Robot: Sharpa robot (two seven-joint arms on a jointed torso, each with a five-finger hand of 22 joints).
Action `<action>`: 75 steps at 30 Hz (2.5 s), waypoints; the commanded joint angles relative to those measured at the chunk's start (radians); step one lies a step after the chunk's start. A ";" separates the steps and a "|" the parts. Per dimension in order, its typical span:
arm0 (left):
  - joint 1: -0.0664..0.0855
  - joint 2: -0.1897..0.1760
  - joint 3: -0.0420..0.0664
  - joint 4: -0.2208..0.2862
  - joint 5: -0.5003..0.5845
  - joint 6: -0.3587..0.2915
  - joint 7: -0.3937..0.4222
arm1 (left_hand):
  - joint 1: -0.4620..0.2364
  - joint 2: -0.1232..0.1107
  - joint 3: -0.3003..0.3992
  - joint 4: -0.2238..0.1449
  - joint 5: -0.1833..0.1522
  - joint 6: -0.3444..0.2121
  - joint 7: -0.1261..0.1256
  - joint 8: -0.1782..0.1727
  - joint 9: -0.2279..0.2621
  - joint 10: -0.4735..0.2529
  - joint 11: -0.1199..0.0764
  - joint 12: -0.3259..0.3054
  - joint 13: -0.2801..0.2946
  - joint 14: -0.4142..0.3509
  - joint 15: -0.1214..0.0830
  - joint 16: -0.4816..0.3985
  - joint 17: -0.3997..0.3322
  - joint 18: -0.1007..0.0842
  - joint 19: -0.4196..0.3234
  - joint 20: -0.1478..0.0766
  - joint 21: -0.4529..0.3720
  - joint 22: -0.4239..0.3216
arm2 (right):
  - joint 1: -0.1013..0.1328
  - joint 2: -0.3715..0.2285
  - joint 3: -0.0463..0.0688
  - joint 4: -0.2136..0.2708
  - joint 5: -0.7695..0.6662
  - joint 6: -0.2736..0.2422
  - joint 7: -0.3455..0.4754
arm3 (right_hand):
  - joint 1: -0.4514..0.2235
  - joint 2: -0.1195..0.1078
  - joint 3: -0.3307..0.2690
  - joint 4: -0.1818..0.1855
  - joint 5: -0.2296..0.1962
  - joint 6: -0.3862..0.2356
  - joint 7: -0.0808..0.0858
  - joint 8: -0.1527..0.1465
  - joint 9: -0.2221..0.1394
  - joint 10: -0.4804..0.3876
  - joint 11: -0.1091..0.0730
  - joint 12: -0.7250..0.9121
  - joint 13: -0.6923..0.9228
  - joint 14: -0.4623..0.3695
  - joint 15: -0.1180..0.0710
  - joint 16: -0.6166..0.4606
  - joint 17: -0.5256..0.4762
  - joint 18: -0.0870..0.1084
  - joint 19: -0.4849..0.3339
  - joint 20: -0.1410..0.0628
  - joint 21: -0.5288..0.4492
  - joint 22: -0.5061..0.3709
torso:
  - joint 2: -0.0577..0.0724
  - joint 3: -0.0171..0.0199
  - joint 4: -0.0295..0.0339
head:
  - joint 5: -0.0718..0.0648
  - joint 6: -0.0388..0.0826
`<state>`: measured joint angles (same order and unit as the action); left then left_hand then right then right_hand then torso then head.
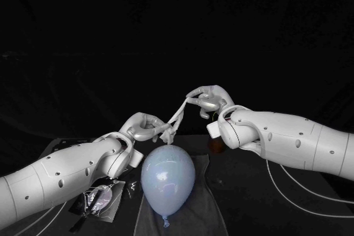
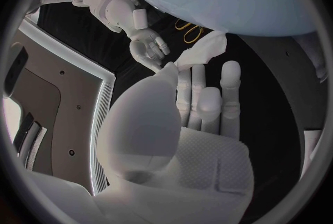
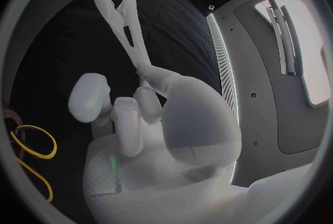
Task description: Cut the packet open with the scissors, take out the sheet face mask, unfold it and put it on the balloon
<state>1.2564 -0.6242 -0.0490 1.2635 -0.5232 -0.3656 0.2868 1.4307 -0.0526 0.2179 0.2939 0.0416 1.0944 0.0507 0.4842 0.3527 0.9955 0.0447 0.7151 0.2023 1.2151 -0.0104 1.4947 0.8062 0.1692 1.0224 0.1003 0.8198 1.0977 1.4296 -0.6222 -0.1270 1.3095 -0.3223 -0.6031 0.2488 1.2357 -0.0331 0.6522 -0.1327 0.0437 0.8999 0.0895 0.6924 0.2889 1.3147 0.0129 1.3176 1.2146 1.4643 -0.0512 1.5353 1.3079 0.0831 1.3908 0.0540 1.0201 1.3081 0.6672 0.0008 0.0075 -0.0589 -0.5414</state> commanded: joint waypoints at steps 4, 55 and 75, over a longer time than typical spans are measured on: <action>0.001 0.000 0.001 0.001 0.039 0.032 0.000 | -0.098 0.081 -0.018 0.003 0.005 -0.024 0.019 -0.014 -0.013 -0.022 0.003 -0.007 0.002 -0.015 0.005 0.005 -0.014 0.005 -0.014 0.003 -0.020 -0.007 | 0.000 -0.001 0.000 -0.002 -0.016 0.013 0.000 | -0.010 0.003 0.006 0.000 0.005 0.005 -0.001 0.004 0.001 0.004 -0.001 0.004 0.001 0.079 0.000 0.004 0.164 0.015 -0.002 0.002 -0.003 0.131 | 0.000 0.0002 -0.0004 | 0.001 0.001; 0.001 0.069 0.001 -0.098 -0.188 0.168 -0.121 | 0.084 -0.115 0.091 -0.136 0.006 -0.288 0.091 -0.196 -0.106 -0.237 0.121 -0.223 -0.122 -0.339 0.108 -0.304 -0.481 0.013 -0.122 0.091 -0.278 -0.166 | -0.001 -0.021 0.005 0.106 0.009 0.028 0.032 | -0.011 0.005 0.008 -0.001 0.005 0.004 -0.001 0.005 0.002 0.002 -0.001 0.003 -0.001 0.079 0.000 0.003 0.162 0.015 -0.003 0.002 -0.007 0.130 | 0.002 0.0009 0.0005 | 0.009 0.019; 0.001 0.090 0.001 -0.118 -0.223 0.139 -0.120 | 0.072 -0.123 0.120 -0.137 0.006 -0.237 0.135 -0.223 -0.123 -0.099 0.095 -0.347 -0.137 -0.249 0.082 -0.263 -0.468 0.010 -0.065 0.061 -0.230 -0.130 | -0.001 -0.014 0.011 0.121 0.028 0.029 0.042 | -0.010 0.006 0.009 -0.001 0.005 0.002 -0.001 0.005 0.002 0.002 0.000 0.002 -0.001 0.078 0.000 0.003 0.161 0.016 -0.004 0.002 -0.009 0.130 | 0.000 0.0007 0.0001 | 0.016 0.016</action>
<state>1.2568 -0.5357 -0.0491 1.1450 -0.7407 -0.2285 0.1680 1.5082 -0.1776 0.3423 0.1561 0.0505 0.8551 0.1830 0.2606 0.2292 0.8905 0.1422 0.3710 0.0644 0.9633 0.0665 1.2293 0.3371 0.1699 0.9581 0.1538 0.5925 0.9696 1.4283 -0.6374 -0.1174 1.4287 -0.2981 -0.5856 0.2747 1.2316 -0.0291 0.6551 -0.1356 0.0421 0.8967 0.0894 0.6954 0.2900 1.3147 0.0129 1.3174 1.2124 1.4628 -0.0497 1.5356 1.3080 0.0831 1.3908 0.0540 1.0145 1.3080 0.6672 0.0010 0.0074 -0.0420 -0.5252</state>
